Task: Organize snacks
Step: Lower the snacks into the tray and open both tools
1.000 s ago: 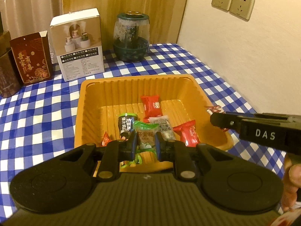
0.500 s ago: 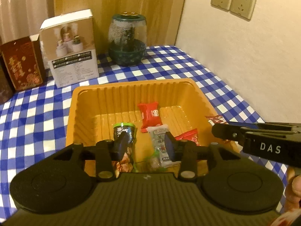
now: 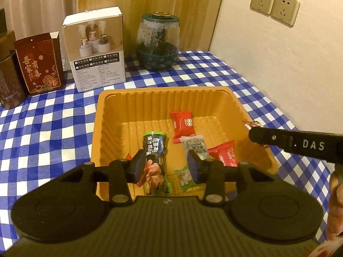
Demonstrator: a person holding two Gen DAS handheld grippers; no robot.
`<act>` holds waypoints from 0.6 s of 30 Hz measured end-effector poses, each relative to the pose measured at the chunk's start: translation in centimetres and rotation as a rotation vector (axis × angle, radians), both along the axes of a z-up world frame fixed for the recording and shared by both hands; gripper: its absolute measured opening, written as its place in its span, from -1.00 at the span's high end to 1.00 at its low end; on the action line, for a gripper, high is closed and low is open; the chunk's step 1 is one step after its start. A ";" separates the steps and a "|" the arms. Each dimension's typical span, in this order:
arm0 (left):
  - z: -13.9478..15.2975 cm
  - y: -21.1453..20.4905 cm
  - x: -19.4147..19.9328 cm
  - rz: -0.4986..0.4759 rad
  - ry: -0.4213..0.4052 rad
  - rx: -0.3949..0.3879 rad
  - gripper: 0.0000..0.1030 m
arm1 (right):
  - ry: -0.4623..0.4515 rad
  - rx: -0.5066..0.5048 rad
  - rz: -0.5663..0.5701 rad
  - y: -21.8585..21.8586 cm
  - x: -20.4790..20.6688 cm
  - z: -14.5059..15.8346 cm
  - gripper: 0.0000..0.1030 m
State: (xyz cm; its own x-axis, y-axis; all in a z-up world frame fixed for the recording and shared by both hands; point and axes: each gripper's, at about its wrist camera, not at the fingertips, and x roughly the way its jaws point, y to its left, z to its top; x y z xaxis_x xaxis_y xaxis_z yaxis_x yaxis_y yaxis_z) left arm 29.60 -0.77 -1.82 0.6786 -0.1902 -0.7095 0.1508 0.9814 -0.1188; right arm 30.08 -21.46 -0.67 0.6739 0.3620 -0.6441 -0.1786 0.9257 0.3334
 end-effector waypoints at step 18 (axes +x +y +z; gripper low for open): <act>0.3 0.7 -2.8 0.017 0.002 -0.001 0.26 | 0.021 0.074 -0.058 -1.7 -1.3 -0.4 -0.31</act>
